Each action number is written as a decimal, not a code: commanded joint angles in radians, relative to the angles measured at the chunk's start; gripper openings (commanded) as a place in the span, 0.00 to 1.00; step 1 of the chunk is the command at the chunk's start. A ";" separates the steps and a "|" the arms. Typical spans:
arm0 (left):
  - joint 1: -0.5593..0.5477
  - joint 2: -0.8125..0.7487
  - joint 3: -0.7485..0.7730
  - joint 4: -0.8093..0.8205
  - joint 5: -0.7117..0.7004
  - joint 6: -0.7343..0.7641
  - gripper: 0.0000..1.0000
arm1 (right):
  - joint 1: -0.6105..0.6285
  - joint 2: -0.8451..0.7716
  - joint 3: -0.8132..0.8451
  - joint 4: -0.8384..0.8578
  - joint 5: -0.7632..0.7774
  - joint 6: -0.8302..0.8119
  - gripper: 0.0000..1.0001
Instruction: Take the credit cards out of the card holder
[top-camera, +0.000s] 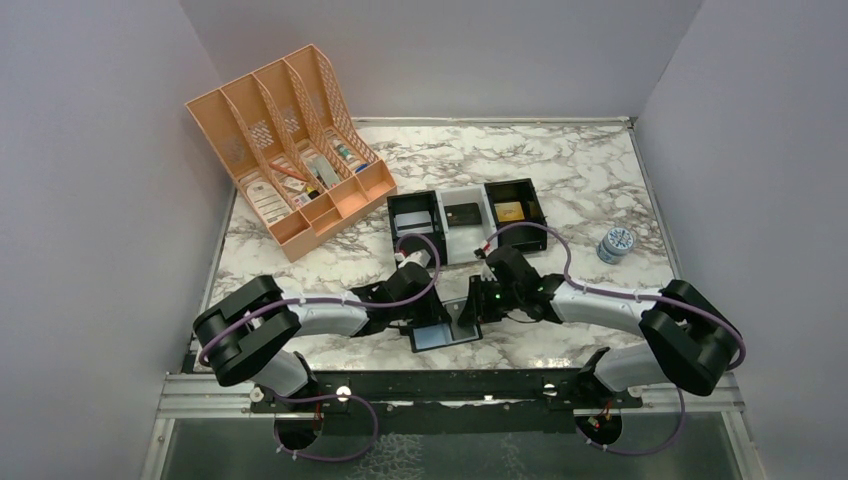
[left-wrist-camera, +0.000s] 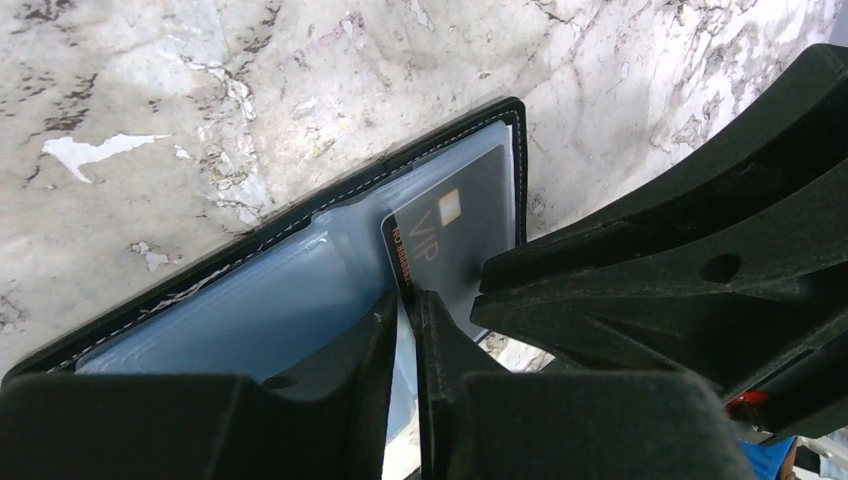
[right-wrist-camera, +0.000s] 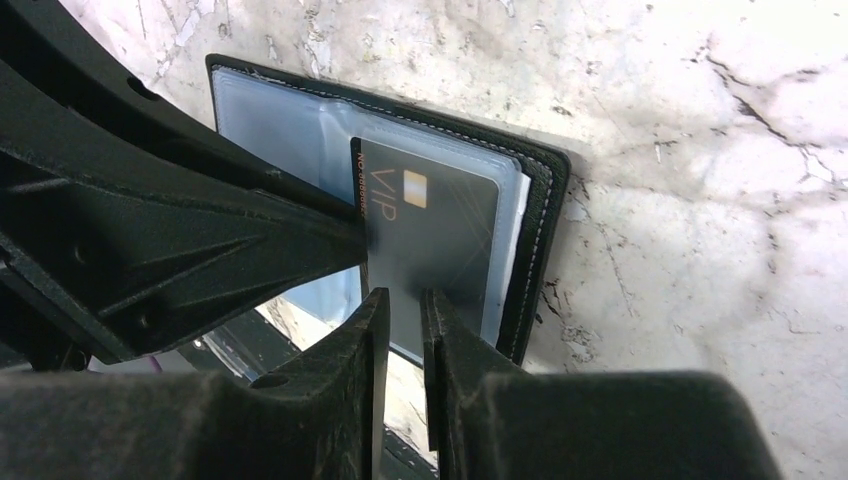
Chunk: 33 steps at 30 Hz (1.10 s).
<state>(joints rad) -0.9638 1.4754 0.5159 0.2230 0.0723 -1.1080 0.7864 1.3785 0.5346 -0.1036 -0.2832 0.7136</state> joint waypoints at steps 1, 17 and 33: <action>-0.005 -0.036 -0.030 -0.008 -0.035 -0.007 0.18 | 0.003 -0.016 -0.044 -0.026 0.077 0.022 0.19; -0.003 0.036 -0.033 0.088 0.004 -0.034 0.26 | 0.003 -0.086 -0.042 -0.064 0.125 0.048 0.17; -0.003 0.067 -0.033 0.093 0.004 -0.033 0.21 | 0.004 -0.040 -0.022 -0.082 0.123 0.031 0.18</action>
<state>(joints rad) -0.9642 1.5143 0.4835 0.3458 0.0719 -1.1503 0.7864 1.2766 0.5060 -0.1905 -0.1413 0.7509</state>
